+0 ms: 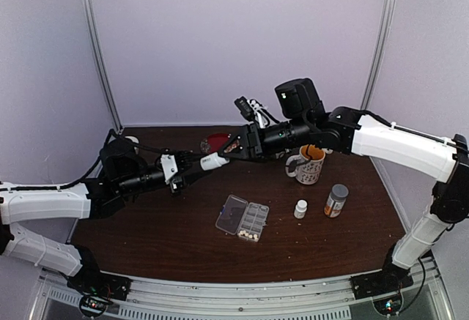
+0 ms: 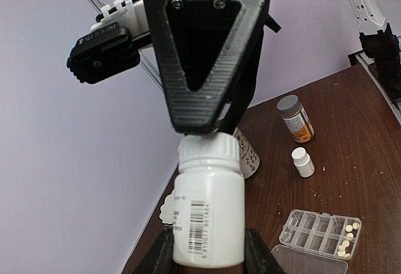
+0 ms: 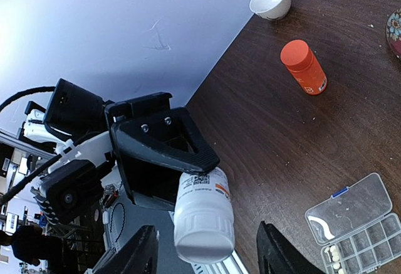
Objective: Sort the pills into containers
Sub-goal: Unscrew the lid of the pill bottle.
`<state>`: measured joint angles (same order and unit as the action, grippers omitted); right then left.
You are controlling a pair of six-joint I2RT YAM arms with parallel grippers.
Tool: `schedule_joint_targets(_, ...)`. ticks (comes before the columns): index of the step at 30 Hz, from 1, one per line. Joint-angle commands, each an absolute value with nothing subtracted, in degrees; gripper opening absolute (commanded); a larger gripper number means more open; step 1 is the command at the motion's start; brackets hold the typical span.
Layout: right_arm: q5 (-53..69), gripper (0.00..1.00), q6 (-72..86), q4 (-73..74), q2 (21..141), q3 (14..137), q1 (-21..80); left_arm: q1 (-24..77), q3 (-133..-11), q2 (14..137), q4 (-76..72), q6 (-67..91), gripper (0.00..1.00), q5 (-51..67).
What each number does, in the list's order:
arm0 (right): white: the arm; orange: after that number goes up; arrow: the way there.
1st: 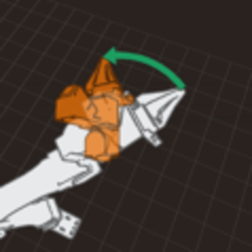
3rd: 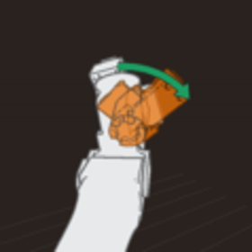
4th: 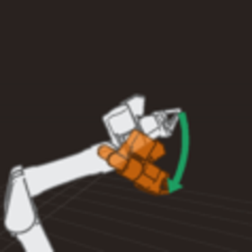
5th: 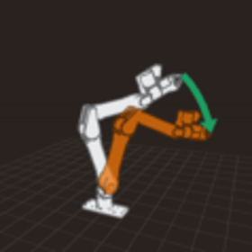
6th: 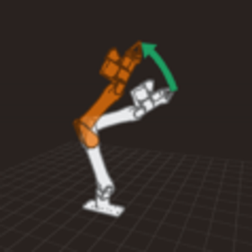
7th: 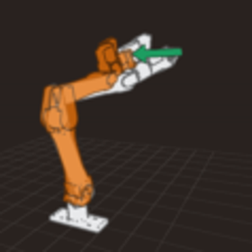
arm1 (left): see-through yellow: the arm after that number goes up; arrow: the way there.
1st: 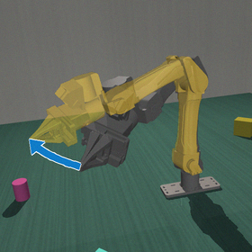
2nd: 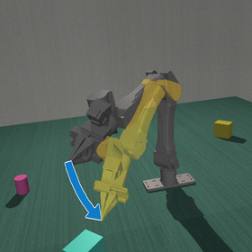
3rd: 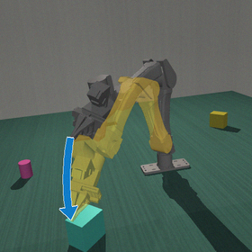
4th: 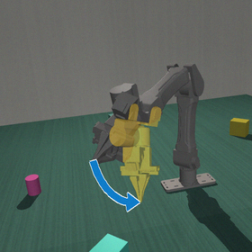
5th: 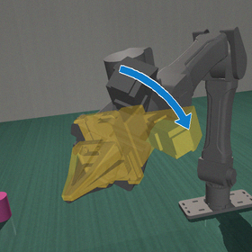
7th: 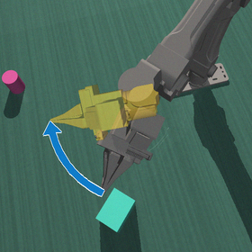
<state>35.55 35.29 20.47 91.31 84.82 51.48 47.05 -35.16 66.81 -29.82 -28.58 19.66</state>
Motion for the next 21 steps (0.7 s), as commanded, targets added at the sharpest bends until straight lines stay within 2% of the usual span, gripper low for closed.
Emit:
schedule_joint_targets(1, 35.72, 0.53, 35.73, 21.42, 91.90, 87.18, 51.99, 47.10, -36.73, 66.99, -31.51, -29.26, 0.16, 19.69)
schedule_joint_targets(7, 36.10, 0.40, 35.25, 22.36, 92.70, 87.73, 52.12, 47.11, -36.74, 66.89, -31.25, -29.43, 0.16, 19.63)
schedule_joint_targets(14, 36.47, 0.39, 33.91, 24.30, 93.56, 88.64, 52.34, 47.11, -36.67, 66.87, -30.94, -29.44, 0.16, 19.76)
schedule_joint_targets(16, 36.48, 0.31, 33.65, 24.73, 93.77, 88.98, 52.38, 47.09, -36.65, 66.77, -30.87, -29.44, 0.15, 19.78)
schedule_joint_targets(21, 36.23, 0.25, 32.53, 24.94, 93.88, 89.24, 52.47, 47.09, -36.61, 66.84, -30.76, -28.84, 0.15, 20.11)
